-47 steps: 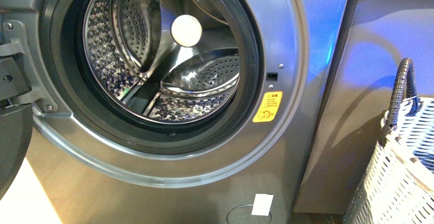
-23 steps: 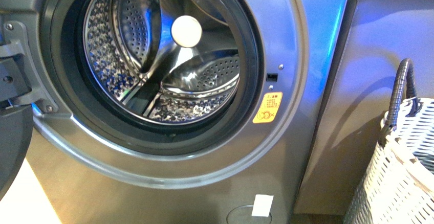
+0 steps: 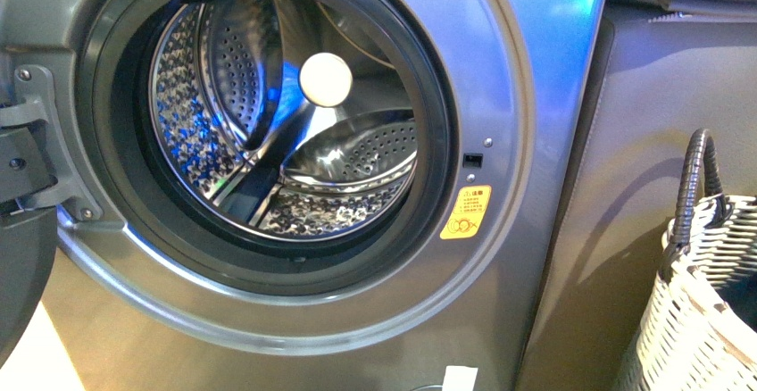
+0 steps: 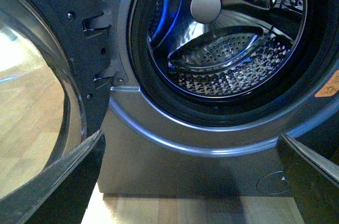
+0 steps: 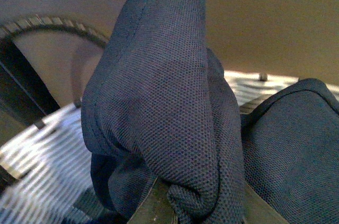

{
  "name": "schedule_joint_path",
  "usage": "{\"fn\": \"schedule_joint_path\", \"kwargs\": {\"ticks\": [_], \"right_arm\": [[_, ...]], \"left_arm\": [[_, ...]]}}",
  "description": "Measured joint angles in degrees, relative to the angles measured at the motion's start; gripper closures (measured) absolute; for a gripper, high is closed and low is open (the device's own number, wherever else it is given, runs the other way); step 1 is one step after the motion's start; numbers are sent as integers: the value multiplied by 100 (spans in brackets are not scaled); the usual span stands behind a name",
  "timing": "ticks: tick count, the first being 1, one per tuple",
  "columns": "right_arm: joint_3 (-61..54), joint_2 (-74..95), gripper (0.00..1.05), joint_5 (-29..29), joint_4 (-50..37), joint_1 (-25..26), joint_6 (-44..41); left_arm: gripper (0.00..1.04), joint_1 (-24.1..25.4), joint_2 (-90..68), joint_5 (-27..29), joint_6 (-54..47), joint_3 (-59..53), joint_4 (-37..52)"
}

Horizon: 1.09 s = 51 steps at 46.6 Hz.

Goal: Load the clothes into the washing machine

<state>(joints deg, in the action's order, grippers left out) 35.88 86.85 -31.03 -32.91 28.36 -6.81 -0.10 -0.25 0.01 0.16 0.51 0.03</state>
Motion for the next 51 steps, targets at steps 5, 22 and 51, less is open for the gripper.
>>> {"fn": "schedule_joint_path", "kwargs": {"ticks": [5,22,51], "right_arm": [[212,-535,95,-107,258,0,140],[1941,-1755,95,-302,1392,-98,584],[7643,-793,95,686,4393,-2280,1156]], "left_arm": [[6,0,0,0,0,0,0],[6,0,0,0,0,0,0],[6,0,0,0,0,0,0]]}}
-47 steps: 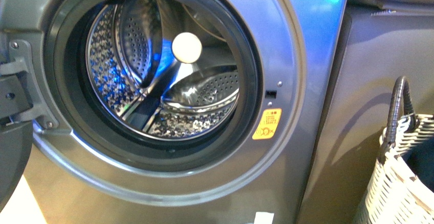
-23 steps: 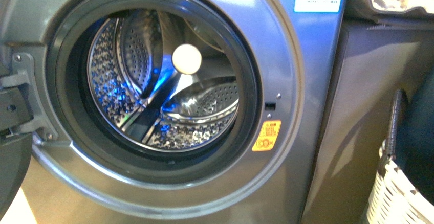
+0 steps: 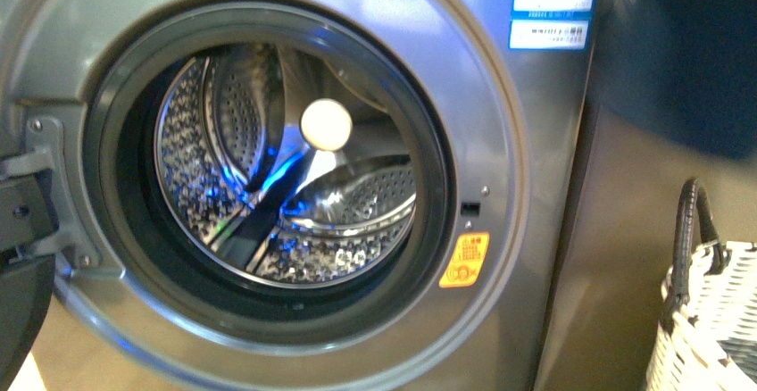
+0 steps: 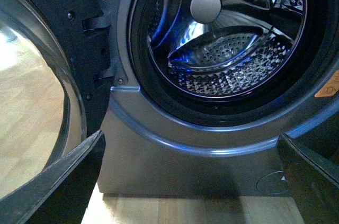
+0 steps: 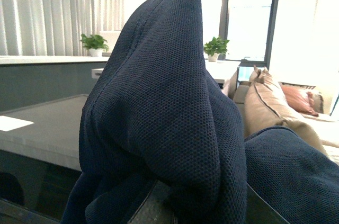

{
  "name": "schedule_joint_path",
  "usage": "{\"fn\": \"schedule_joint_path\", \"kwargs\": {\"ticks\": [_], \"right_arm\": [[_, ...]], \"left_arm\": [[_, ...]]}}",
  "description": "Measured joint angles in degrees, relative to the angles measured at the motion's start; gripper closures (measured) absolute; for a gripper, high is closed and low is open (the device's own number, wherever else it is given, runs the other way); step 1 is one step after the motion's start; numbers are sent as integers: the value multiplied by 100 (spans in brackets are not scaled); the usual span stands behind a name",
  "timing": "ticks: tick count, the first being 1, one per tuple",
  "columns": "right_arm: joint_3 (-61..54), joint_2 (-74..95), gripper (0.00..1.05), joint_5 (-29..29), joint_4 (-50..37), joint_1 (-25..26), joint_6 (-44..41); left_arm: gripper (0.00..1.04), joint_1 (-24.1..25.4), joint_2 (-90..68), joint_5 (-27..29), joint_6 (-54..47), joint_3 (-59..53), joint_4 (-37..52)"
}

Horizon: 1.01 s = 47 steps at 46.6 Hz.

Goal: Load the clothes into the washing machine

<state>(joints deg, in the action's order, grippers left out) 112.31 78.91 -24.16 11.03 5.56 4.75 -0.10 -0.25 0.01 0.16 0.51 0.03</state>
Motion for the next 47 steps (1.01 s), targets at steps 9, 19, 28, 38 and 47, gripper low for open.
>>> {"fn": "schedule_joint_path", "kwargs": {"ticks": [9,19,28,38,47], "right_arm": [[2326,999,95,916,1438,-1720,-138],[3191,1471,95,1528,1840,-2935,-337],[3473,1733,95,1838,1915,-3617,-468],[3270,1694,95,1878,1770,-3775,-501],[3268,1685,95,1923,1768,-3773,-522]], "left_arm": [[6,0,0,0,0,0,0],[6,0,0,0,0,0,0],[7,0,0,0,0,0,0],[6,0,0,0,0,0,0],[7,0,0,0,0,0,0]]}}
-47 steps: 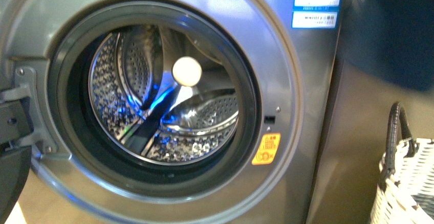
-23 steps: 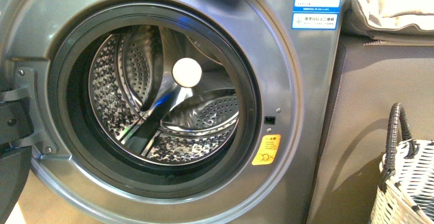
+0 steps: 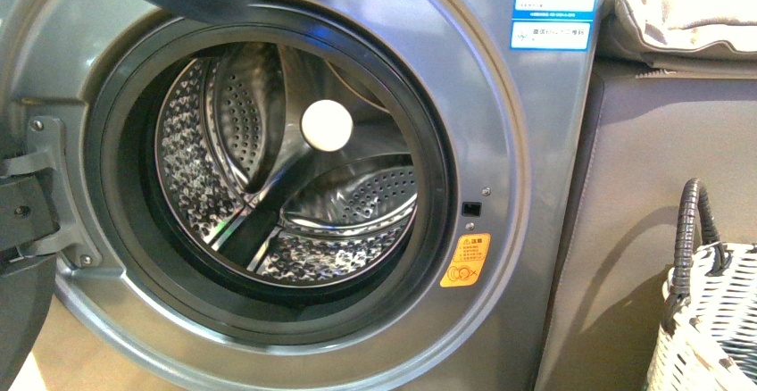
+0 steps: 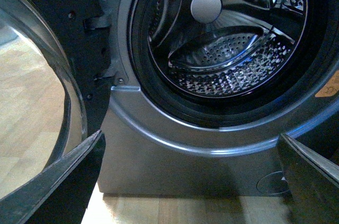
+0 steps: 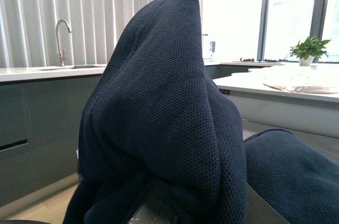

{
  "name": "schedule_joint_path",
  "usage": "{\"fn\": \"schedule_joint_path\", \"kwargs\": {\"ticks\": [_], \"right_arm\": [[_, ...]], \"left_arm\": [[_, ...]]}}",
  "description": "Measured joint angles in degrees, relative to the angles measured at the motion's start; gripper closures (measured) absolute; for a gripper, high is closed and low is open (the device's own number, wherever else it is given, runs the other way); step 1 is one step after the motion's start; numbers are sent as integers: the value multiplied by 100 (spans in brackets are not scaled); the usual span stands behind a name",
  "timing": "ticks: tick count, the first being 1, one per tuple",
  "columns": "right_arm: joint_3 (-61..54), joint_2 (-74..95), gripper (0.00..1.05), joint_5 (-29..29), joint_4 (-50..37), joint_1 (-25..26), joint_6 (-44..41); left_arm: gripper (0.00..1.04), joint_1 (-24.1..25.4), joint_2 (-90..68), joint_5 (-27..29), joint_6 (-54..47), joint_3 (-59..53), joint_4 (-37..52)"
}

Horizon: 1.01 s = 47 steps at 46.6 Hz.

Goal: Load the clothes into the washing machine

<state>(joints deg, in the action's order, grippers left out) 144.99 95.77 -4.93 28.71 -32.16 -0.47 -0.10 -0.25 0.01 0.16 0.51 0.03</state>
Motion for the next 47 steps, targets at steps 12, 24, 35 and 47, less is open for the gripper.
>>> {"fn": "schedule_joint_path", "kwargs": {"ticks": [12,24,35,47], "right_arm": [[0,0,95,15,0,0,-35],[0,-2,95,13,0,0,-35],[-2,-7,95,11,0,-2,-37],[-2,-7,95,13,0,0,-37]], "left_arm": [[7,0,0,0,0,0,0],[7,337,-127,-813,533,4,457],[6,1462,-1469,-2210,1062,970,1749],[6,1491,-2957,-2861,603,2820,2293]]}}
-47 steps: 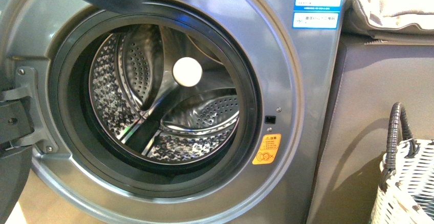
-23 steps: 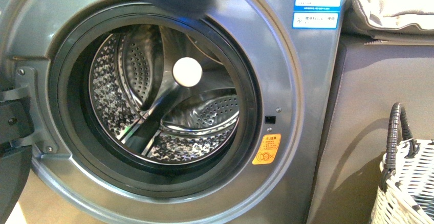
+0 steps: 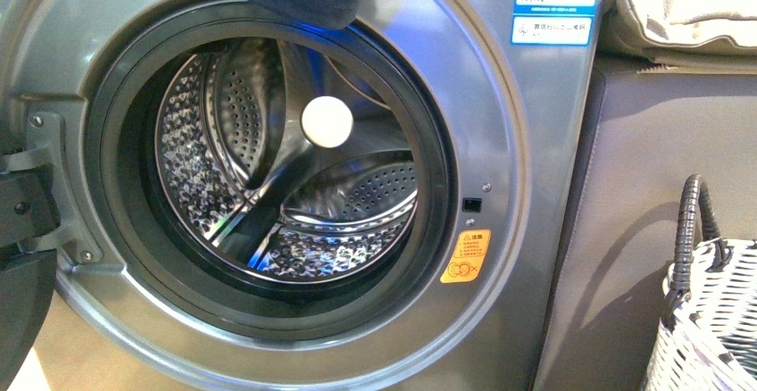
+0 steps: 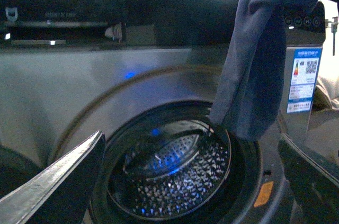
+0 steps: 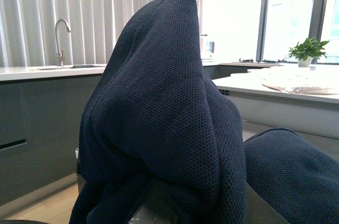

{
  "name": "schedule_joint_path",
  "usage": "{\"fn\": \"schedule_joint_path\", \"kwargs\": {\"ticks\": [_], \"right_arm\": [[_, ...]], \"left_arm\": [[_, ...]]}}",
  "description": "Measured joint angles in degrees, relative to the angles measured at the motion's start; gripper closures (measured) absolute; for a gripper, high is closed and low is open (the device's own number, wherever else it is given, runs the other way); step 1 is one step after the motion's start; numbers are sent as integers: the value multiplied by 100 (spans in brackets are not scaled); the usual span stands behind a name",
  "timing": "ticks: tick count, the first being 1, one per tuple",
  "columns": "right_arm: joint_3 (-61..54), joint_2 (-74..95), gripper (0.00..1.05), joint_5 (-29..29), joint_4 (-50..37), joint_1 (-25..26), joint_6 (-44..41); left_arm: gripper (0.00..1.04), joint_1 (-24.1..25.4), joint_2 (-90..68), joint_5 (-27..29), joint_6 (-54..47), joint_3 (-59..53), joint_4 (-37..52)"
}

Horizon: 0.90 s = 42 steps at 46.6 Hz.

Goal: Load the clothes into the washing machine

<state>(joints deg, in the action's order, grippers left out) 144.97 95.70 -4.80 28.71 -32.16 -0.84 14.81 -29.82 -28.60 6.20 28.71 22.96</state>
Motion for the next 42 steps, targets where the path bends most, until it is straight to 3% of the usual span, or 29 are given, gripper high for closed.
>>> {"fn": "schedule_joint_path", "kwargs": {"ticks": [12,29,42], "right_arm": [[0,0,95,-2,0,0,0],[0,-2,95,0,0,0,-2],[0,-2,95,0,0,0,-2]], "left_arm": [[6,-826,-1123,-367,179,1440,417],[6,-1923,-2240,-1016,256,2835,356],[7,-1720,-3268,-1663,619,3871,831]]}}
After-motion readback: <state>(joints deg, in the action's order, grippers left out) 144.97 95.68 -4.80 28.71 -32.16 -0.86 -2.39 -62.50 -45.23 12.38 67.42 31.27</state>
